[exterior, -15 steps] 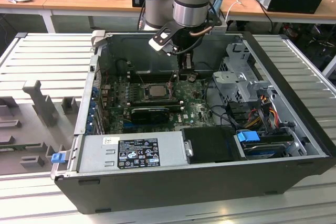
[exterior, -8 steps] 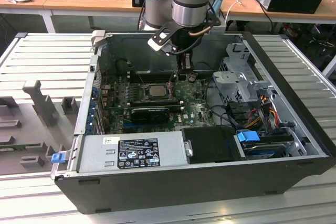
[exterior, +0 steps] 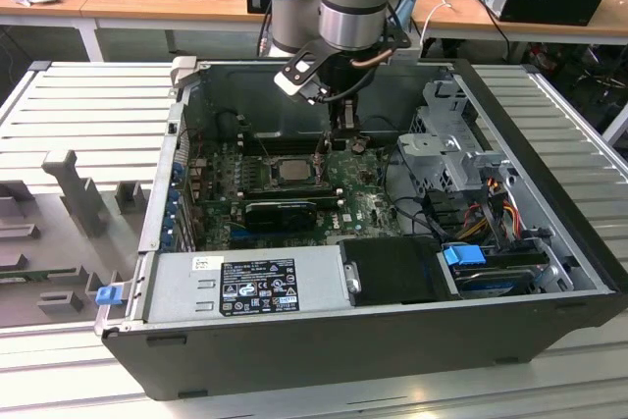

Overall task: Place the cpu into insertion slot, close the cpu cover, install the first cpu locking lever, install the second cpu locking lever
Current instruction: 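Close the cpu cover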

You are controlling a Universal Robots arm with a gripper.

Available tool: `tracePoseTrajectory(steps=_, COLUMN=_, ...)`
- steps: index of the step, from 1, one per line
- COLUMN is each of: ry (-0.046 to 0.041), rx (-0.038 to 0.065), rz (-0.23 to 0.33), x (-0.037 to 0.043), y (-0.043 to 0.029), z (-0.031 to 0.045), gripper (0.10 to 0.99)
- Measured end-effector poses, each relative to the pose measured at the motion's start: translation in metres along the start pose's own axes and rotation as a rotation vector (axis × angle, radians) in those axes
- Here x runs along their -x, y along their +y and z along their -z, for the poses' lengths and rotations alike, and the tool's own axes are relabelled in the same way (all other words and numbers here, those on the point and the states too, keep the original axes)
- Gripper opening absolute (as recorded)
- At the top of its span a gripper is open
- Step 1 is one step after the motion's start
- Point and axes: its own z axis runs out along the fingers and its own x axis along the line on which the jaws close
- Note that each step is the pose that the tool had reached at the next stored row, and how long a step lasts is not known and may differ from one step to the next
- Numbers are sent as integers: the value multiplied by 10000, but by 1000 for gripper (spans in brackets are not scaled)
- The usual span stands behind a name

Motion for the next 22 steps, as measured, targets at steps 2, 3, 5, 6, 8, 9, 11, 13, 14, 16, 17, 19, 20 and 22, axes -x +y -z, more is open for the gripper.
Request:
tracePoseTrajectory(steps=2, ry=0, rx=1, rz=0, x=0, y=-7, z=0, gripper=106)
tracePoseTrajectory(steps=3, ry=0, rx=1, rz=0, x=0, y=-9, z=0, gripper=106)
tracePoseTrajectory(steps=5, ry=1, rx=0, rz=0, x=0, y=-14, z=0, gripper=106)
tracePoseTrajectory(steps=6, ry=1, rx=0, rz=0, x=0, y=-16, z=0, gripper=106)
tracePoseTrajectory(steps=8, ry=0, rx=0, rz=1, x=0, y=-20, z=1, gripper=106)
tracePoseTrajectory(steps=9, ry=1, rx=0, rz=2, x=0, y=-21, z=1, gripper=106)
tracePoseTrajectory(steps=11, ry=0, rx=0, rz=0, x=0, y=-25, z=1, gripper=106)
tracePoseTrajectory(steps=13, ry=1, rx=0, rz=0, x=0, y=-29, z=1, gripper=106)
tracePoseTrajectory(steps=14, ry=0, rx=0, rz=0, x=1, y=-30, z=1, gripper=106)
tracePoseTrajectory(steps=16, ry=0, rx=0, rz=0, x=1, y=-36, z=1, gripper=106)
tracePoseTrajectory(steps=17, ry=0, rx=0, rz=0, x=1, y=-38, z=1, gripper=106)
tracePoseTrajectory(steps=19, ry=0, rx=0, rz=0, x=1, y=-41, z=2, gripper=106)
tracePoseTrajectory(steps=20, ry=0, rx=0, rz=0, x=1, y=-43, z=2, gripper=106)
tracePoseTrajectory(steps=22, ry=1, rx=0, rz=0, x=1, y=-47, z=2, gripper=106)
